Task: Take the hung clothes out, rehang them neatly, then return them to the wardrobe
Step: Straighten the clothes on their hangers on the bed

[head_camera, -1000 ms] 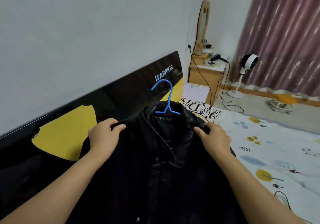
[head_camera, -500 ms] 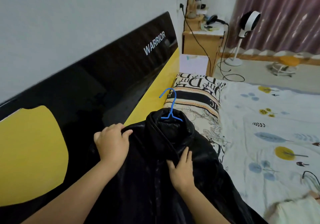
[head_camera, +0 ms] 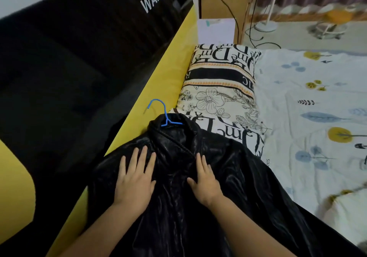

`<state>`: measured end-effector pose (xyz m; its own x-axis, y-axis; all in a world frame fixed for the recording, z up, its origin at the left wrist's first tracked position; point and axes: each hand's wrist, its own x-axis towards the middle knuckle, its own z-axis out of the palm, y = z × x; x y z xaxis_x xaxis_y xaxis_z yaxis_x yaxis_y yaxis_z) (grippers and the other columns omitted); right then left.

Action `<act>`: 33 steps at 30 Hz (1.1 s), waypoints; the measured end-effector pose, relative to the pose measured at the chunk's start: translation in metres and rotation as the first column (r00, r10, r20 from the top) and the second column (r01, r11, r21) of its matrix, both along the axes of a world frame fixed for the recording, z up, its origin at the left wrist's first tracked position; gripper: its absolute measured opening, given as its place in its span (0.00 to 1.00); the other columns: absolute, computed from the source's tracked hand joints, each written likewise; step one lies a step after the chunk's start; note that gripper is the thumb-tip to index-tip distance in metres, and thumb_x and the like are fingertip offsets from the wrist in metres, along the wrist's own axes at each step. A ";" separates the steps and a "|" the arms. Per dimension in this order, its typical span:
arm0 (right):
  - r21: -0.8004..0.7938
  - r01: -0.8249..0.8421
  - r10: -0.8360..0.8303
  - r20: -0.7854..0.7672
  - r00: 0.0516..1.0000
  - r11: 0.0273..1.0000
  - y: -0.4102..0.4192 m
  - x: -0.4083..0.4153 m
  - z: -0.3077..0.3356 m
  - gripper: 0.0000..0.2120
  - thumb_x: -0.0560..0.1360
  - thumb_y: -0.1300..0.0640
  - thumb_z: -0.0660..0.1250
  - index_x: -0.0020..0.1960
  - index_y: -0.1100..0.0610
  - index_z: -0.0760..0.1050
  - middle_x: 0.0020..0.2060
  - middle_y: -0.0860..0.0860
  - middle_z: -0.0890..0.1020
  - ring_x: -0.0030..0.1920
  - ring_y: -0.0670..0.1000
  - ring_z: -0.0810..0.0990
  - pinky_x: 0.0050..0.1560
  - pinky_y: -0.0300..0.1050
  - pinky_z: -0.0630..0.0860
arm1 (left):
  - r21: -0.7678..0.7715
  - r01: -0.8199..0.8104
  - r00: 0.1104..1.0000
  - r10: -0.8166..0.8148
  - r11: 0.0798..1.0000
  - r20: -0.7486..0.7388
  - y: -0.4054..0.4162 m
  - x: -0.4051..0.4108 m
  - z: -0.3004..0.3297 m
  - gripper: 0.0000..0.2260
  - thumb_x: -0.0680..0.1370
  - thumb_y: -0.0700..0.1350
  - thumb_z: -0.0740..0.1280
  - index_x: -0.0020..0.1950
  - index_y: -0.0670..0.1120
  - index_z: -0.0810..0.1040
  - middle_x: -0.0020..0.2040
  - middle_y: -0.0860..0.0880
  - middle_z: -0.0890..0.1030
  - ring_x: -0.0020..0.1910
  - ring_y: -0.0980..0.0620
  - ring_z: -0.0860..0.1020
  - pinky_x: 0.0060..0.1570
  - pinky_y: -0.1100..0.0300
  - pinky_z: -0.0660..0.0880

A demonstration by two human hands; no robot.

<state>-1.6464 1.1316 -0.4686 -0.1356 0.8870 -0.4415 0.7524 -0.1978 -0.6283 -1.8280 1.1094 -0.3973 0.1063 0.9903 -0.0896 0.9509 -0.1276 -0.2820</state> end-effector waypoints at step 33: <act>0.043 0.064 -0.076 0.412 0.908 0.997 -0.184 0.186 0.162 0.14 0.78 0.57 0.57 0.61 0.61 0.70 0.57 0.61 0.76 0.56 0.62 0.75 0.51 0.51 0.72 | -0.374 0.401 0.823 -0.150 0.836 0.547 -0.092 0.205 0.079 0.14 0.79 0.54 0.59 0.63 0.52 0.72 0.57 0.53 0.77 0.54 0.53 0.76 0.50 0.60 0.73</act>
<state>-1.4605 0.9471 -0.3069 0.1164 0.9002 -0.4196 0.9307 -0.2464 -0.2703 -1.6234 1.0170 -0.3179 0.5209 0.7647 -0.3793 0.8448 -0.3984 0.3571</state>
